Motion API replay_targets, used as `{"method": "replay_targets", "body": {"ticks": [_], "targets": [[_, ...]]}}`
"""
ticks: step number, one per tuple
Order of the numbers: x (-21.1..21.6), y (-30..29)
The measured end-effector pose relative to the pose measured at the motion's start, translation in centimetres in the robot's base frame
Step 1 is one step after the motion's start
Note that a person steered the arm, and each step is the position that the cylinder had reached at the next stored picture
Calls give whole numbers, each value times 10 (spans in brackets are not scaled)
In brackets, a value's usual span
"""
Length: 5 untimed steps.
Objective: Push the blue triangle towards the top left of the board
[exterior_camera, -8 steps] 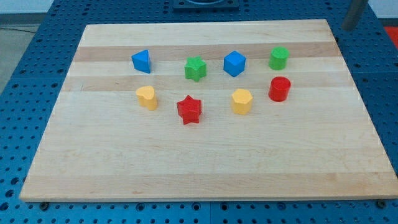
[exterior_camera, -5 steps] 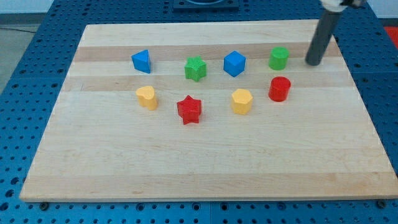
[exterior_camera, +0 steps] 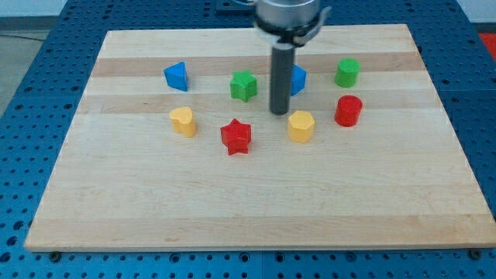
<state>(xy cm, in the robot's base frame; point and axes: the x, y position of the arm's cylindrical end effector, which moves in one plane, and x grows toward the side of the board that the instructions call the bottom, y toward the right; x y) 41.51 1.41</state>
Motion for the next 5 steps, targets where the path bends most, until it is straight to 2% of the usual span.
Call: {"method": "replay_targets", "body": {"ticks": [1, 2, 3, 5], "targets": [[4, -39], [-18, -67], [-57, -92], [-71, -142]]}}
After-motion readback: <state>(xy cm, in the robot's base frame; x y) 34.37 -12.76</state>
